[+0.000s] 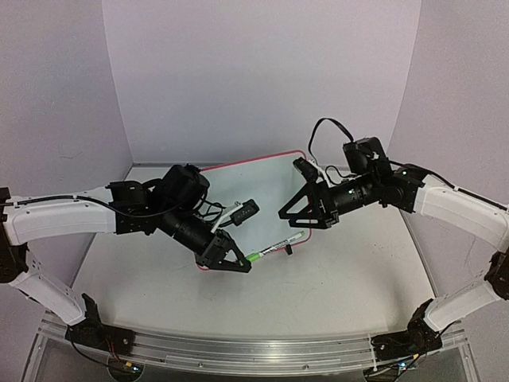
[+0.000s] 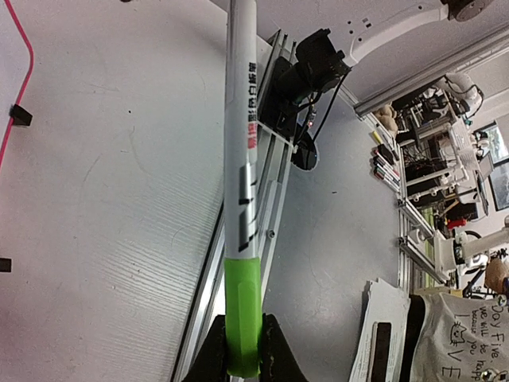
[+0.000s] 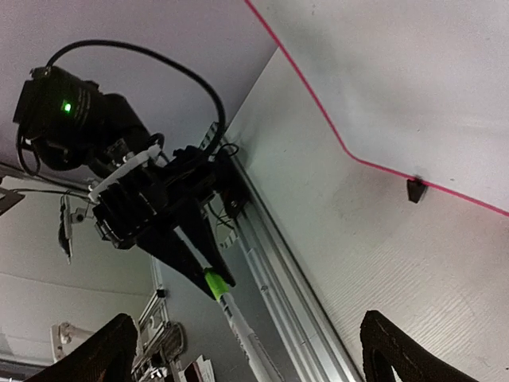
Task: Write a sentence on the whiteboard
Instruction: Open the pen cap from the whiteboard marker.
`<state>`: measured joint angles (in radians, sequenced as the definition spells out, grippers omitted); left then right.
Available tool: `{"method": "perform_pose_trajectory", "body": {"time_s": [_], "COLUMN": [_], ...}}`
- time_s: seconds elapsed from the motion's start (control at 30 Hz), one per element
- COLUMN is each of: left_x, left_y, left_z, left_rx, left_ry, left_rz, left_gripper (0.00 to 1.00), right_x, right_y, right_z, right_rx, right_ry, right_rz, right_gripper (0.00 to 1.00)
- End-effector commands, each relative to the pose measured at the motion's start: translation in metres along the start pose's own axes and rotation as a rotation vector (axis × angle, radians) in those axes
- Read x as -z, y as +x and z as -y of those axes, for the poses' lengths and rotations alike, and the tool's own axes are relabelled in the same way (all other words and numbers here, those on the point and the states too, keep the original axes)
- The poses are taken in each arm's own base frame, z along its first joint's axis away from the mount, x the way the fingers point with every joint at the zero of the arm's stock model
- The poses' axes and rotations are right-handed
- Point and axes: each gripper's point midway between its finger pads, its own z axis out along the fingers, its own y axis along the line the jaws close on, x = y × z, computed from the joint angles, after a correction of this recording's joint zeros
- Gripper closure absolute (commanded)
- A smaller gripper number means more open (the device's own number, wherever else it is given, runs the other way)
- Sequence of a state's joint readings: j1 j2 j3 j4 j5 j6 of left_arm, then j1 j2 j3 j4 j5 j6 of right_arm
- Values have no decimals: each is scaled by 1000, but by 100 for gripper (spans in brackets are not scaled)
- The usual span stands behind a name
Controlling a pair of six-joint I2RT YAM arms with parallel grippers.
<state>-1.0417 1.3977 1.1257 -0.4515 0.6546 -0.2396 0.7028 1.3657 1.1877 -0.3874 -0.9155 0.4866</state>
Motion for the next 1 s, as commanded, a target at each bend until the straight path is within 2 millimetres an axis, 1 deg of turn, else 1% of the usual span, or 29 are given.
{"method": "perform_pose_trajectory", "body": {"time_s": [0.0,0.2,0.33,0.4,0.5,0.67,0.73,0.83,0.97], "left_x": [1,1,7,10,11,11,15,20,20], "left_y": [-12,-19,-25,-28,-28,-17,-16,-21,-27], "left_z": [16,15,15,16,22,28,31,27,12], "left_rx": [-70,-69,-73,-74,-70,-48,-51,-42,-5], "left_ry": [76,97,106,110,147,197,206,160,90], "left_rz": [-14,3,27,39,37,-1,8,49,59], "left_gripper": [100,100,100,100,100,100,100,100,100], "right_x": [0,-15,-21,-22,-24,-29,-31,-33,-33], "right_y": [15,36,44,45,45,41,39,40,42], "right_z": [-43,-48,-44,-43,-40,-27,-23,-22,-25], "right_rx": [65,80,67,64,65,61,56,45,42], "right_ry": [-237,-286,-287,-287,-271,-206,-189,-197,-216], "right_rz": [-119,-194,-219,-223,-218,-190,-185,-196,-209], "right_gripper": [7,6,8,10,12,12,13,13,14]}}
